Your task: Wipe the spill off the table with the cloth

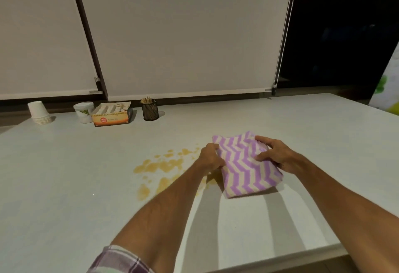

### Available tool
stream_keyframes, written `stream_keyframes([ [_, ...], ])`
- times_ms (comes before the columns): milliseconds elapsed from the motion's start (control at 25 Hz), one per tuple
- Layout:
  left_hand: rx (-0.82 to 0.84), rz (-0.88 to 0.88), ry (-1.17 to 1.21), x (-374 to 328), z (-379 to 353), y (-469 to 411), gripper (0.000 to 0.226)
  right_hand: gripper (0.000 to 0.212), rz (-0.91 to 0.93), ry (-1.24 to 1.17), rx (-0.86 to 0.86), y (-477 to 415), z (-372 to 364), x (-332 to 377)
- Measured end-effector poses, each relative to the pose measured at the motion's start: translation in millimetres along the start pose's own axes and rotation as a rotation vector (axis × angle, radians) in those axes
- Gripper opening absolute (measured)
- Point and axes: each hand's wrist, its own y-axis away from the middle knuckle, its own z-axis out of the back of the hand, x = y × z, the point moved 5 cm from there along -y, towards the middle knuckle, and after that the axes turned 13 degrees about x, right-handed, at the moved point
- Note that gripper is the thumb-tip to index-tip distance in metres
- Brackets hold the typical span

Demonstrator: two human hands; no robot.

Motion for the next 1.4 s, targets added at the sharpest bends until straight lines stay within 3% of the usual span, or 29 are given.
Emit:
stream_keyframes([
  [120, 0.017, -0.012, -0.381, 1, -16, -3, 0.058, 0.066, -0.03, 0.092, -0.09, -2, 1, -15],
  [320, -0.042, -0.053, -0.68, 20, 5, 12, 0.06, 0.051, -0.165, 0.69, -0.23, -16, -14, -18],
  [440, -0.179, -0.016, -0.774, 55, 49, 39, 0.058, 0.043, -0.004, 0.852, -0.349, -24, -41, 1],
  [520, -0.247, 0.048, -0.803, 86, 80, 63, 0.057, 0.042, 0.071, 0.948, -0.332, -30, -64, 5],
  [720, -0.468, 0.191, -0.773, 150, 153, 120, 0.048, 0.046, 0.099, 0.861, -0.233, -46, -107, 9],
  [880, -0.315, 0.362, -0.83, 184, 171, 133, 0.057, 0.059, 0.011, 0.9, -0.197, -54, -118, 6],
  [1160, -0.255, 0.404, -0.851, 209, 192, 129, 0.061, 0.072, -0.167, 1.069, -0.011, -58, -90, -41],
  [1400, -0.296, 0.388, -0.775, 216, 191, 127, 0.062, 0.065, -0.157, 0.996, -0.128, -89, -92, -39],
])
